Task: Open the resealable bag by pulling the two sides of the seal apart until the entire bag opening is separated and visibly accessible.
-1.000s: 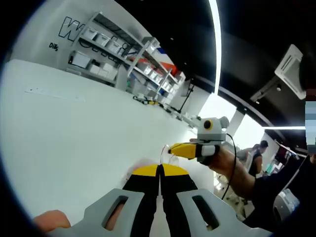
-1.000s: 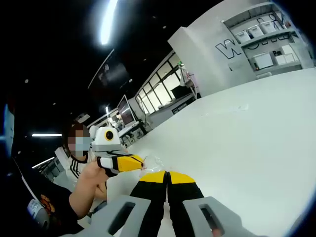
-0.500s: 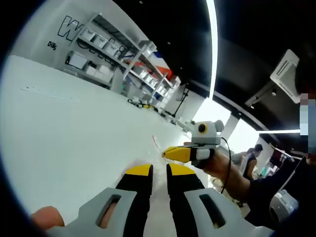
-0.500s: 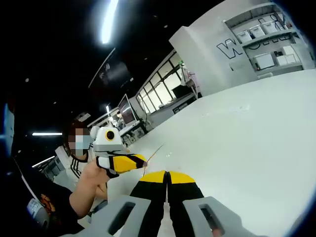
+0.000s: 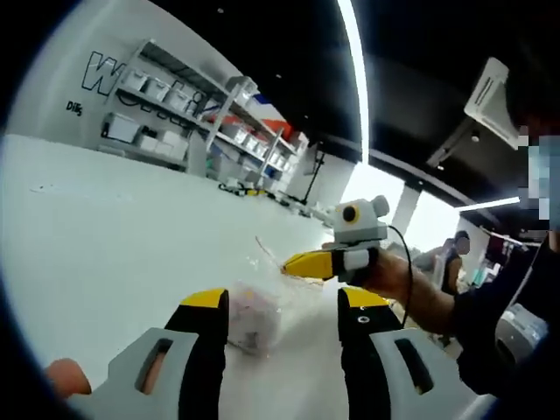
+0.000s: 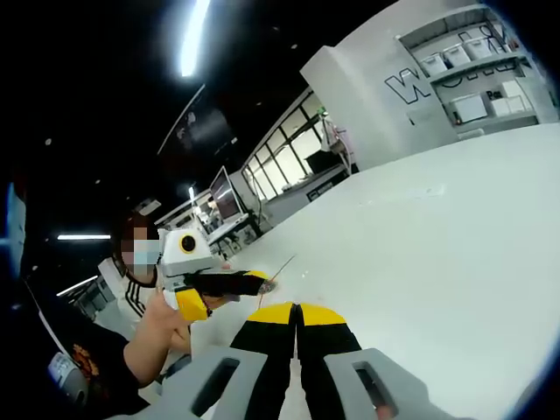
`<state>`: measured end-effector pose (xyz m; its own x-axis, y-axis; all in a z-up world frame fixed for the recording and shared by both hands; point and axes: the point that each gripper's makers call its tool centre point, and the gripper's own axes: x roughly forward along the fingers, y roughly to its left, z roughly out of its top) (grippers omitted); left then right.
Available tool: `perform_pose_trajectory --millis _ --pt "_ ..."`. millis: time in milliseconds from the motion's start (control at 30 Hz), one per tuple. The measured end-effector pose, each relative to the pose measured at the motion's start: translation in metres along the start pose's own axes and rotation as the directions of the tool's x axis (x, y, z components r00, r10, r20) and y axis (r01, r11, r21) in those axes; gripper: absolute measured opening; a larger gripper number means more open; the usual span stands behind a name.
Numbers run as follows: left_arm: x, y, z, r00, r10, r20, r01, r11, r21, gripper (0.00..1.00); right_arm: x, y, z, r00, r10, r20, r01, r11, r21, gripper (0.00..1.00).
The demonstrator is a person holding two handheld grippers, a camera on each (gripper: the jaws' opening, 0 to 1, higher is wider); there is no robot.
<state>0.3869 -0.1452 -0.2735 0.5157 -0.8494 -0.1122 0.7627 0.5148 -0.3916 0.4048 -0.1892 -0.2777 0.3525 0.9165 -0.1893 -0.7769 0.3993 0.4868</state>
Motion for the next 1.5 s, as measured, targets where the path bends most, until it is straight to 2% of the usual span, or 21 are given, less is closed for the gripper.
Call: perform_pose_trajectory --millis 100,167,233,267,300,367,400,833,1200,1500 --pt "-0.002 -0.002 0.0 1.0 -0.005 0.013 0.004 0.999 0.043 0.65 0.0 0.001 -0.001 1.0 0.001 -0.001 -0.001 1.0 0.001 0.0" --pt "-0.003 -0.003 -0.001 1.0 0.0 0.017 -0.001 0.998 0.063 0.7 0.0 0.001 -0.001 1.0 0.001 0.001 -0.001 1.0 0.002 0.0" --pt "-0.004 -0.004 0.0 1.0 0.003 0.025 -0.006 0.993 0.114 0.74 0.0 0.0 -0.001 1.0 -0.001 -0.001 0.001 1.0 0.001 0.0" --pt "-0.005 -0.004 0.0 1.0 0.006 0.03 -0.01 0.992 0.125 0.78 0.0 0.0 0.0 1.0 0.001 0.0 -0.001 1.0 0.002 0.0" --pt "-0.005 -0.004 0.003 0.999 0.005 0.051 -0.014 0.985 0.172 0.83 0.0 0.0 0.0 1.0 0.001 0.001 -0.001 1.0 0.003 0.0" --pt "-0.006 -0.004 0.002 0.998 0.016 0.06 -0.027 0.982 0.187 0.97 -0.001 0.0 -0.001 1.0 0.001 0.0 -0.001 1.0 0.004 0.0" --pt "-0.006 -0.004 0.004 0.997 0.02 0.073 -0.034 0.978 0.205 0.99 -0.001 0.0 -0.001 1.0 0.001 0.001 -0.001 1.0 0.006 0.0" --pt "-0.011 0.003 -0.003 0.998 0.04 0.05 -0.051 0.97 0.238 0.99 0.001 0.003 0.005 1.0 0.007 0.01 -0.007 1.0 0.007 0.0" --pt "-0.023 0.01 0.006 0.994 0.058 0.095 -0.079 0.971 0.226 0.97 0.007 0.008 0.018 0.999 0.034 0.027 -0.034 0.999 0.029 0.0" --pt "-0.026 0.011 0.008 0.993 0.061 0.106 -0.084 0.97 0.227 0.96 0.016 0.009 0.026 0.998 0.05 0.036 -0.052 0.997 0.054 0.0"
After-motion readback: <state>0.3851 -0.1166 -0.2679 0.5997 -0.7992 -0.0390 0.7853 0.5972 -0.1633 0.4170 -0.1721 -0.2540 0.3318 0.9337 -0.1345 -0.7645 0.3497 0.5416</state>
